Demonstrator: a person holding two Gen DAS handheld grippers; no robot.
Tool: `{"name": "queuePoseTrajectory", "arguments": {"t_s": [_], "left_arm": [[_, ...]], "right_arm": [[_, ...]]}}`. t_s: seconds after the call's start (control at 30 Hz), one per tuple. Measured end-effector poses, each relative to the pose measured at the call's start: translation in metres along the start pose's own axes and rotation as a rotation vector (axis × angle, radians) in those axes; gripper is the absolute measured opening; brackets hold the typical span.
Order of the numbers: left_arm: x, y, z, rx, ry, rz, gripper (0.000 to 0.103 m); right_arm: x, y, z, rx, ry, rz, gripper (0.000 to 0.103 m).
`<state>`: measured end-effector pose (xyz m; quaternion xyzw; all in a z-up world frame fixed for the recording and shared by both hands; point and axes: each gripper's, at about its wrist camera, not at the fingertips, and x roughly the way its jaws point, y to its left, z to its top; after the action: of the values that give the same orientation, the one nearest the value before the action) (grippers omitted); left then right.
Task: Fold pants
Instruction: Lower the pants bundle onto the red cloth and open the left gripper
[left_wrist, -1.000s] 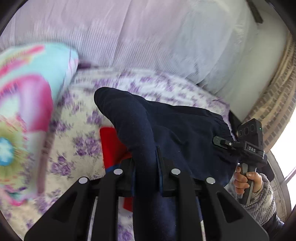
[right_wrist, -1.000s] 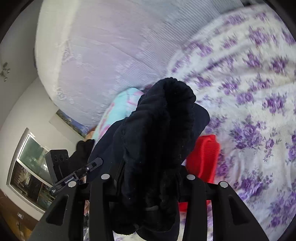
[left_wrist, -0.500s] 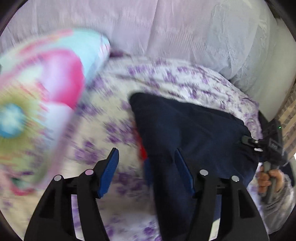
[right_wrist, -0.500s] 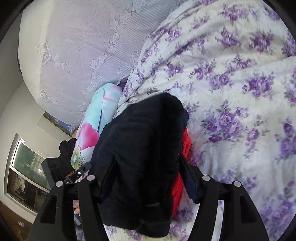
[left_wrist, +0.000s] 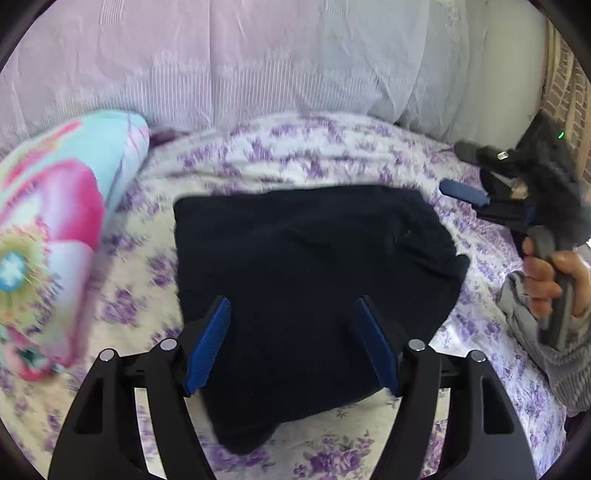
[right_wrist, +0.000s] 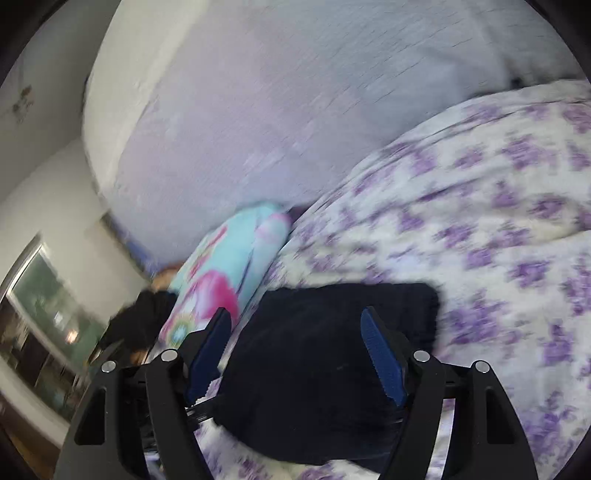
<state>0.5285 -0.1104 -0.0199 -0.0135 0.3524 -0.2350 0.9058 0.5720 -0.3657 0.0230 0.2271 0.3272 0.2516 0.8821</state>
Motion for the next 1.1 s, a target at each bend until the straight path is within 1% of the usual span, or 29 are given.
{"name": "queuePoseTrajectory", "arguments": {"t_s": [0.03,0.07,0.1,0.13,0.17,0.23,0.27,0.3,0.33,0.37,0.4,0.43,0.47,0.5,0.53,0.57,0.6,0.63,0.67,0.73,0.83,0.9,0.97,1.03,1.1], "left_arm": [[0.010,0.000,-0.004,0.005,0.013,0.028,0.068],[0.015,0.000,-0.006,0.008,0.021,0.042,0.068],[0.024,0.002,-0.011,0.014,0.031,0.052,0.069],[0.026,0.003,-0.014,0.015,0.027,0.047,0.069],[0.027,0.004,-0.015,0.017,0.018,0.041,0.069],[0.026,0.005,-0.014,0.008,0.011,0.045,0.069],[0.024,0.005,-0.013,-0.011,0.006,0.062,0.068],[0.017,0.003,-0.012,-0.029,-0.012,0.105,0.067],[0.008,0.000,-0.011,-0.037,-0.034,0.138,0.067],[-0.006,-0.005,-0.012,-0.041,-0.065,0.154,0.069],[-0.021,-0.011,-0.013,-0.042,-0.097,0.172,0.072],[-0.033,-0.016,-0.014,-0.042,-0.122,0.189,0.083],[-0.048,-0.023,-0.017,-0.040,-0.156,0.217,0.094],[-0.068,-0.034,-0.023,-0.038,-0.208,0.256,0.097],[-0.082,-0.041,-0.029,-0.035,-0.240,0.283,0.098],[-0.094,-0.049,-0.036,-0.031,-0.260,0.312,0.098],[-0.106,-0.058,-0.046,-0.030,-0.263,0.343,0.098],[-0.113,-0.064,-0.054,-0.028,-0.251,0.364,0.098],[-0.117,-0.070,-0.062,-0.023,-0.238,0.388,0.098],[-0.127,-0.084,-0.088,0.005,-0.231,0.455,0.098],[-0.137,-0.094,-0.116,0.016,-0.253,0.503,0.098],[-0.143,-0.096,-0.131,0.009,-0.285,0.503,0.098],[-0.145,-0.094,-0.138,-0.009,-0.306,0.477,0.098],[-0.141,-0.090,-0.140,-0.025,-0.282,0.444,0.098],[-0.134,-0.088,-0.139,-0.030,-0.255,0.444,0.098]], "right_arm": [[0.016,-0.004,-0.002,0.014,0.051,-0.024,0.072],[0.030,-0.012,-0.004,0.029,0.083,-0.066,0.069],[0.037,-0.020,-0.006,0.033,0.096,-0.083,0.066],[0.044,-0.031,-0.007,0.042,0.094,-0.107,0.058],[0.047,-0.040,-0.009,0.061,0.086,-0.111,0.054],[0.043,-0.053,-0.010,0.123,0.063,-0.061,0.054],[0.038,-0.053,-0.009,0.145,0.052,-0.046,0.054],[0.029,-0.049,-0.008,0.146,0.036,-0.043,0.054],[0.018,-0.038,-0.008,0.128,0.010,-0.060,0.062],[0.006,-0.026,-0.008,0.096,-0.029,-0.094,0.075],[-0.014,-0.007,-0.009,0.040,-0.093,-0.149,0.082],[-0.031,0.011,-0.012,-0.002,-0.152,-0.205,0.096],[-0.051,0.031,-0.020,-0.041,-0.219,-0.267,0.100],[-0.064,0.044,-0.029,-0.069,-0.260,-0.306,0.100],[-0.079,0.063,-0.044,-0.117,-0.295,-0.377,0.100],[-0.089,0.076,-0.058,-0.154,-0.312,-0.444,0.100],[-0.095,0.087,-0.073,-0.181,-0.316,-0.507,0.100],[-0.099,0.099,-0.097,-0.206,-0.297,-0.582,0.100],[-0.099,0.105,-0.113,-0.217,-0.291,-0.605,0.100],[-0.103,0.116,-0.148,-0.236,-0.318,-0.610,0.100],[-0.113,0.121,-0.194,-0.242,-0.383,-0.571,0.100],[-0.114,0.122,-0.211,-0.242,-0.381,-0.569,0.100],[-0.112,0.125,-0.219,-0.281,-0.374,-0.615,0.100],[-0.102,0.124,-0.221,-0.311,-0.358,-0.650,0.100],[-0.093,0.116,-0.220,-0.293,-0.326,-0.643,0.100]]}}
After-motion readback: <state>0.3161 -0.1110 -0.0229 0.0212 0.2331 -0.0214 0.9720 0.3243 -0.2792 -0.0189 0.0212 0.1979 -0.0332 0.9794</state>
